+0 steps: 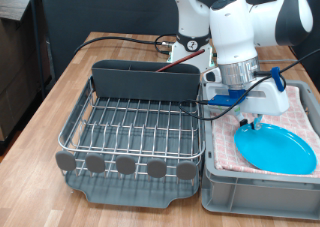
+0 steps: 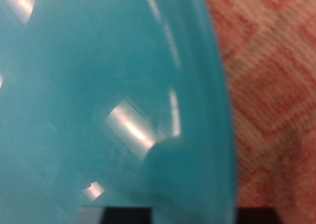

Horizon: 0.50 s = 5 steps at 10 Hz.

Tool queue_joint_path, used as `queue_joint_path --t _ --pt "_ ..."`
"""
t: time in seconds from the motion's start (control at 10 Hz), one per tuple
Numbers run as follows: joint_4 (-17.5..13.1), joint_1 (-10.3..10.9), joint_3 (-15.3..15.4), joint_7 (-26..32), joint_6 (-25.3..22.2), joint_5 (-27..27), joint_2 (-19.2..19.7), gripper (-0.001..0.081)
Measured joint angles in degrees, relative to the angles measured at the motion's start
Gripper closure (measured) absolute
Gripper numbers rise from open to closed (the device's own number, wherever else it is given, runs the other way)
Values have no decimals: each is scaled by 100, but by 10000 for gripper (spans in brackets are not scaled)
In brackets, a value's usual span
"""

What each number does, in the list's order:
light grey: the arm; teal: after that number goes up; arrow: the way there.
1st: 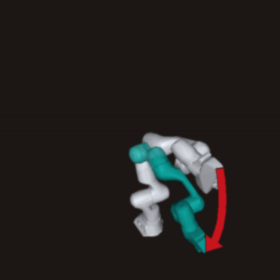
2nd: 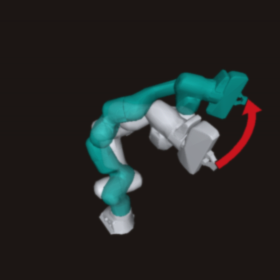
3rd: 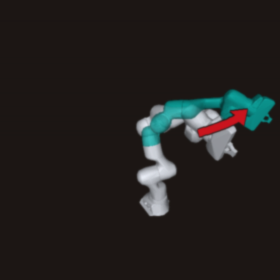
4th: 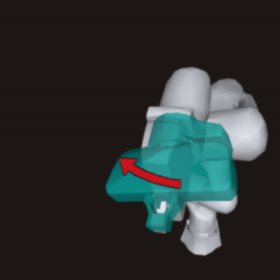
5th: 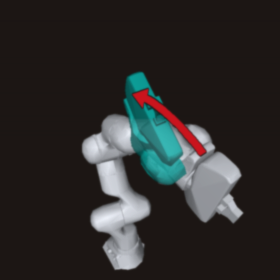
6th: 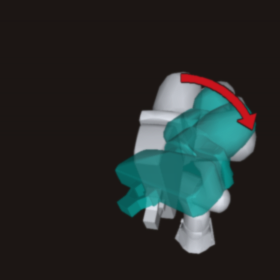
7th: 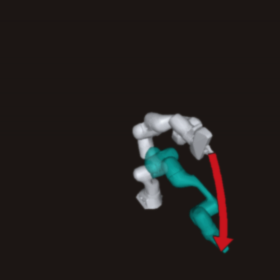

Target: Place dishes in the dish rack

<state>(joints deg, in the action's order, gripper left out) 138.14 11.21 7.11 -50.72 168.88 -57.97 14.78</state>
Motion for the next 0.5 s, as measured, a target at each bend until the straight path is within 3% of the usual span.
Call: queue_joint_path --t 0.1,0.2,0.5 --pt "0 -15 31 116 16 -127 22 600" --pt "-3 -19 54 202 52 -223 31 762" --pt "-2 2 30 165 79 -182 31 771"
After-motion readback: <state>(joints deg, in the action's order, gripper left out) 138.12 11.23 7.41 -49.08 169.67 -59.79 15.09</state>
